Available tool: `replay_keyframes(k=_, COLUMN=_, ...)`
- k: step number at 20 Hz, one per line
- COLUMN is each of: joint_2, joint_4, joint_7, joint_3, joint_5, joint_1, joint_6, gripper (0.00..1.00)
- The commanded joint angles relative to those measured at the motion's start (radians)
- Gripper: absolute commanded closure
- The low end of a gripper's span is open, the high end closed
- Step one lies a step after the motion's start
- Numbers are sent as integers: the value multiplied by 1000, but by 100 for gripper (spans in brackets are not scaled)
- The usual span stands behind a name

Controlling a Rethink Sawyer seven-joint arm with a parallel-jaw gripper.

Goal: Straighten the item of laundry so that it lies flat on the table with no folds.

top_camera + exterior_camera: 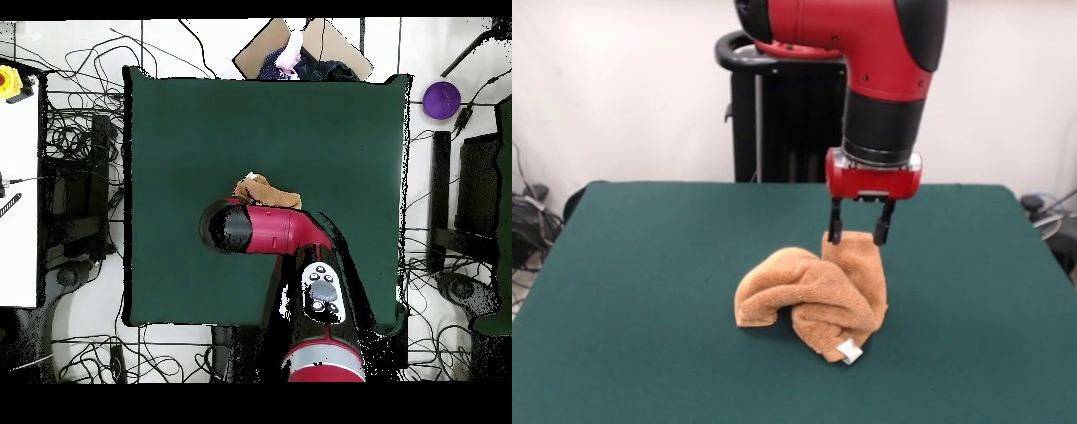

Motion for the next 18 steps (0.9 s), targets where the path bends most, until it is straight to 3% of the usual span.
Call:
replay_keyframes(k=1, joint_2=20, joint_4=41, joint_7=197, joint_3=43, joint_5=19, joint_1=31, joint_6=-83, gripper=0)
replay_keyframes(k=9, joint_2=22, joint_4=49, joint_7=214, joint_3=23, joint_5=34, joint_1=81, joint_6=-38, gripper=0)
replay_keyframes(k=18, joint_2=91, joint_4=72, joint_7=221, joint_3=43, joint_5=11, joint_1=63, joint_6=-227, gripper=0)
